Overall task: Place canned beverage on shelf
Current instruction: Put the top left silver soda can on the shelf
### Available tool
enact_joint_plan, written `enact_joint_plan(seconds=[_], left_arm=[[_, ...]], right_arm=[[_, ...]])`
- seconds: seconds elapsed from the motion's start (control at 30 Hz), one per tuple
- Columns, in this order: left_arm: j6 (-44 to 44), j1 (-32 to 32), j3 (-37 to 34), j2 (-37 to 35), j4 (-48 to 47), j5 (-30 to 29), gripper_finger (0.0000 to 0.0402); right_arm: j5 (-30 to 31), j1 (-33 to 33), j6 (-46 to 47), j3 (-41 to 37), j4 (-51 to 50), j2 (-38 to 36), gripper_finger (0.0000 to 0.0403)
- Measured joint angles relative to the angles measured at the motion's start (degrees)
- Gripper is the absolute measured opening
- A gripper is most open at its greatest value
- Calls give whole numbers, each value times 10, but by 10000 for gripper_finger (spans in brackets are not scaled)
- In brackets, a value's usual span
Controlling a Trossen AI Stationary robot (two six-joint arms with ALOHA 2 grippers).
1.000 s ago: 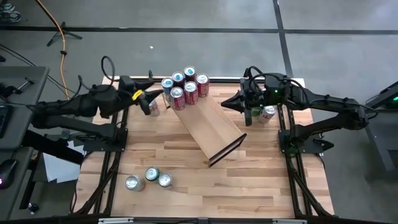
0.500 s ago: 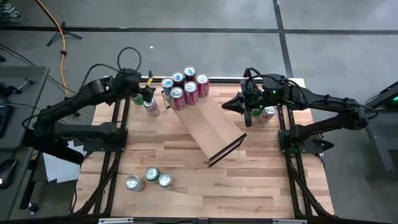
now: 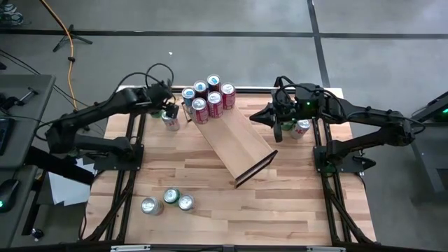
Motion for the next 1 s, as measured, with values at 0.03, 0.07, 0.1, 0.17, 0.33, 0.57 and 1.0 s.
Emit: enact_joint_plan(seconds=[0.03,0.07,0.1,0.17,0.33,0.57,1.0], left_arm=[[-11,0,-13,1,1,9,321],[-21,0,-27,1,4,15,321],[-30,0,-40,0,11,18,321],[-43,0,-66,-3,39,20,321],[-47,0,-111,-6,136,21,321],[-54,0,-133,-5,152,-6,321],[-56,-1,-133,38,154,11,321]], right_arm=[[0,0,0,0,0,0,0],[0,0,0,0,0,0,0],[0,0,0,0,0,0,0],[0,0,0,0,0,0,0],[7,0,0,0,0,0,0],[7,0,3,0,0,0,0],[8,0,4,0,0,0,0]])
